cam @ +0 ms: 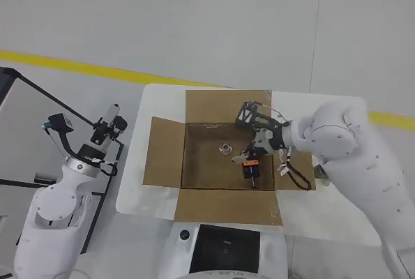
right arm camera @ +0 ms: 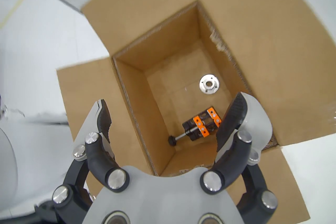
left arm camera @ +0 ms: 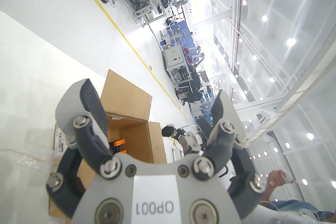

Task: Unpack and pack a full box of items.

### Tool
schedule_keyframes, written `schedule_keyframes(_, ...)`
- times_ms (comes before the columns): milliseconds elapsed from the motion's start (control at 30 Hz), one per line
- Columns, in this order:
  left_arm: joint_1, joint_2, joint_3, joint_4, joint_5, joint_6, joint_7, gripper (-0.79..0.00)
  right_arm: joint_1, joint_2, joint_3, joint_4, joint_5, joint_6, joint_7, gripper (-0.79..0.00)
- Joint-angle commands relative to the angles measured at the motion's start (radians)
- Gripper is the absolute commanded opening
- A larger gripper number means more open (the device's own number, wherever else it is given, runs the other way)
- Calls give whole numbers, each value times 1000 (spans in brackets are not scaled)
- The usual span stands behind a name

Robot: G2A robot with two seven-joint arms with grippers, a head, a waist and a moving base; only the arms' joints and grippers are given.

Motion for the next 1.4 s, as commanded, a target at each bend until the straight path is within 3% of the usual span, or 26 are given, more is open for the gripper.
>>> schedule_keyframes(0,0,0,0,0,0,0,0,0,67,4,-103,25,52,-28,-46,-74)
schedule_keyframes(100,0,0,0,0,0,0,0,0,188,20,-284,78,8,-116,-134,-179)
schedule_keyframes(233,0,0,0,0,0,0,0,0,353,28,-546,177,-95,-265,-283,-89)
schedule_keyframes(267,0,0,0,0,0,0,0,0,390,23,-589,201,-113,-276,-294,-3)
schedule_keyframes(333,0,0,0,0,0,0,0,0,437,7,-654,230,-115,-286,-305,0)
schedule_keyframes(400,0,0,0,0,0,0,0,0,462,-4,-664,255,-99,-245,-279,0)
schedule_keyframes(933,0,0,0,0,0,0,0,0,462,-4,-664,255,-99,-245,-279,0)
schedule_keyframes(1033,0,0,0,0,0,0,0,0,440,-6,-659,257,-161,-217,-343,-409)
schedule_keyframes(1067,0,0,0,0,0,0,0,0,425,-13,-676,259,-180,-265,-360,-425)
schedule_keyframes(1367,0,0,0,0,0,0,0,0,443,-177,-745,457,-258,-304,-384,-465)
